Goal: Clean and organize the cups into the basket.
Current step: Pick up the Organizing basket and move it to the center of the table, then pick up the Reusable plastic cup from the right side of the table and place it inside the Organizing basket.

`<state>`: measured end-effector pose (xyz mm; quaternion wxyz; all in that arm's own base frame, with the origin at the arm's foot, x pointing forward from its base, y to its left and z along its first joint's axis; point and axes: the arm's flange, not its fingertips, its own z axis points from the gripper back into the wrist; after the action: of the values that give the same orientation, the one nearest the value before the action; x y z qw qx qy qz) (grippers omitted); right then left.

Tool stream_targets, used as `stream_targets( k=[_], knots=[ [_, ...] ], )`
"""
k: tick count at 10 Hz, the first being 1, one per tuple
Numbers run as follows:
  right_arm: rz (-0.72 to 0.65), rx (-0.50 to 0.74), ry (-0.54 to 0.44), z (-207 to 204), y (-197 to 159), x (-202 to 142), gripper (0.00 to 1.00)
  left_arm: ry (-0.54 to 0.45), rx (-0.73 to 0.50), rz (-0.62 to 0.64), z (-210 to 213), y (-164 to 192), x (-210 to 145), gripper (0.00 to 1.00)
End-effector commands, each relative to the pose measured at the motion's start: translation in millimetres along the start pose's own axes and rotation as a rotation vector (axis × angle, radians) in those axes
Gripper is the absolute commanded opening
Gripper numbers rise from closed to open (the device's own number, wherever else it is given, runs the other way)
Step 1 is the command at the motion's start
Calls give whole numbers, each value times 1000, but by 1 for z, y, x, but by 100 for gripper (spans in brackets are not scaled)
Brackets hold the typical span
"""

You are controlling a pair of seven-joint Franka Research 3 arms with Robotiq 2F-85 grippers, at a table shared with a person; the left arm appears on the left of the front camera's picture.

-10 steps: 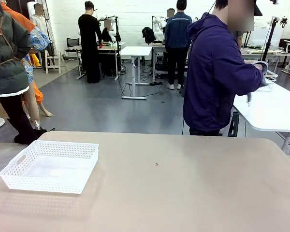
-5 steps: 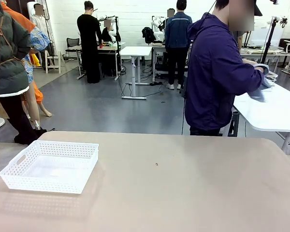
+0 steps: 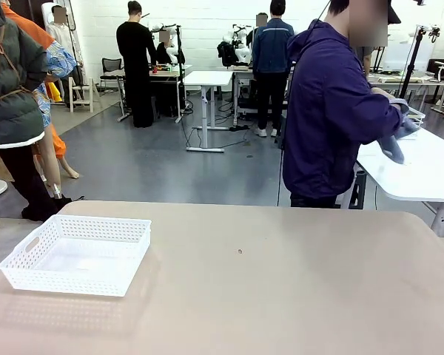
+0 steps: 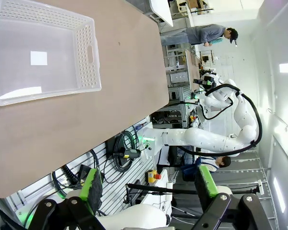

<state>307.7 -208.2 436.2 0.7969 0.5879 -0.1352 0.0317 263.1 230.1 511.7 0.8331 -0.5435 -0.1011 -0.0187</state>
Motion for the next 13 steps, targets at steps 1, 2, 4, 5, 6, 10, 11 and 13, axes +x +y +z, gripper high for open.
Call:
stream_targets(
  k=[1,2,4,5,6,10,11,13],
  knots=[
    [0,0,2,2,0,1,100,0,-4,1,1,-1,-2,100],
    [0,0,2,2,0,1,100,0,-4,1,1,-1,-2,100],
    [0,0,2,2,0,1,100,0,-4,1,1,-1,-2,100],
    [0,0,2,2,0,1,100,0,-4,1,1,-1,-2,100],
    [0,0,2,2,0,1,100,0,-4,1,1,-1,-2,100],
    [0,0,2,2,0,1,100,0,-4,1,1,-1,-2,100],
    [0,0,2,2,0,1,100,0,-4,1,1,-1,-2,100],
    [0,0,2,2,0,1,100,0,-4,1,1,-1,-2,100]
  ],
)
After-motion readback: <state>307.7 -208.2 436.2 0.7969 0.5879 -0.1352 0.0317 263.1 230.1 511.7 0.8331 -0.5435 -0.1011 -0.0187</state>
